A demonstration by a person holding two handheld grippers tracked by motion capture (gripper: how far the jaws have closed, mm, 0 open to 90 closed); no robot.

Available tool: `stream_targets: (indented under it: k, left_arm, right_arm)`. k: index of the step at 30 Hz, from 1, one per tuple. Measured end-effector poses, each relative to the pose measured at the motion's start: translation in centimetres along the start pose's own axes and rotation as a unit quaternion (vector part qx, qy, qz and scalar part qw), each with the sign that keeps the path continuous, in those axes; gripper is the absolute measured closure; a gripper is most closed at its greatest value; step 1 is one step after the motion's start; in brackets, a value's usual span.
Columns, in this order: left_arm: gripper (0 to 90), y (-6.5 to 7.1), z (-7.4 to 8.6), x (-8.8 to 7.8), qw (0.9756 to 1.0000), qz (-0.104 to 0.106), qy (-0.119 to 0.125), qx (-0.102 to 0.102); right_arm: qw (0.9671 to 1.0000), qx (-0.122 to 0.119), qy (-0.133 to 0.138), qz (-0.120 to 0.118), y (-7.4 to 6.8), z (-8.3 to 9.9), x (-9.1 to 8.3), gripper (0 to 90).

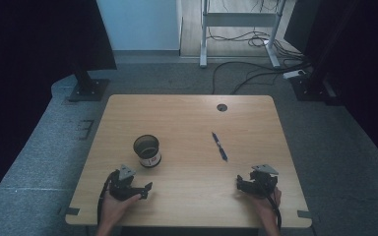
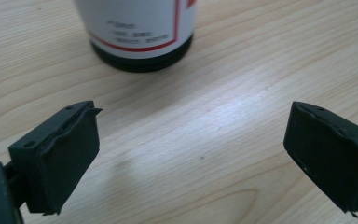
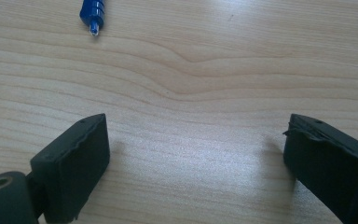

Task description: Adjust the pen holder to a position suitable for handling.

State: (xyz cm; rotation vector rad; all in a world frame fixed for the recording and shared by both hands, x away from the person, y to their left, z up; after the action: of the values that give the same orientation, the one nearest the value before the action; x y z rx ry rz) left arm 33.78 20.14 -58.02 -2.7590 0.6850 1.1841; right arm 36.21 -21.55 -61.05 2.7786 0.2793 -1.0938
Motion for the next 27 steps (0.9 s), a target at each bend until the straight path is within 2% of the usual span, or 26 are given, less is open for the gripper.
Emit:
stream_targets:
  k: [6,12,15,27]
  left_arm:
    - [3.7,-1.1,-0.6,-1.0,0.9997,-0.002,0.021,-0.011]
    - [2.9,-1.0,-1.0,-1.3,0.9994,0.013,0.032,-0.01]
    - [1.2,-0.6,-1.4,-1.1,0.9991,0.023,0.036,-0.002]
    - [0.0,-0.9,-2.9,0.2,0.9992,0.021,0.035,-0.001]
  right_arm:
    - [1.0,0.0,0.0,0.0,0.0,0.0,0.0,6.3]
    - [1.0,0.0,0.0,0.001,0.0,0.0,0.0,6.3]
    - [1.0,-0.001,0.0,0.001,0.0,0.0,0.0,6.4]
    - [1.0,0.0,0.001,0.0,0.0,0.0,0.0,6.9]
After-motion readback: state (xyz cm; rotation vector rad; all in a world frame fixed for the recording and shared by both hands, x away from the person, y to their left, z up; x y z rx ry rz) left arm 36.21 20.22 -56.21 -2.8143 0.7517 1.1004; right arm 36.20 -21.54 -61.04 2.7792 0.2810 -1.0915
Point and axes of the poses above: each handheld gripper's, and its own axes: x roughly forward along the jaws, z roughly out of its underside, y roughly to its right, the point moved 8 cm from there along x, roughly forward along the jaws, and after that the axes turned 6 degrees about -x, right-handed, at the moved point
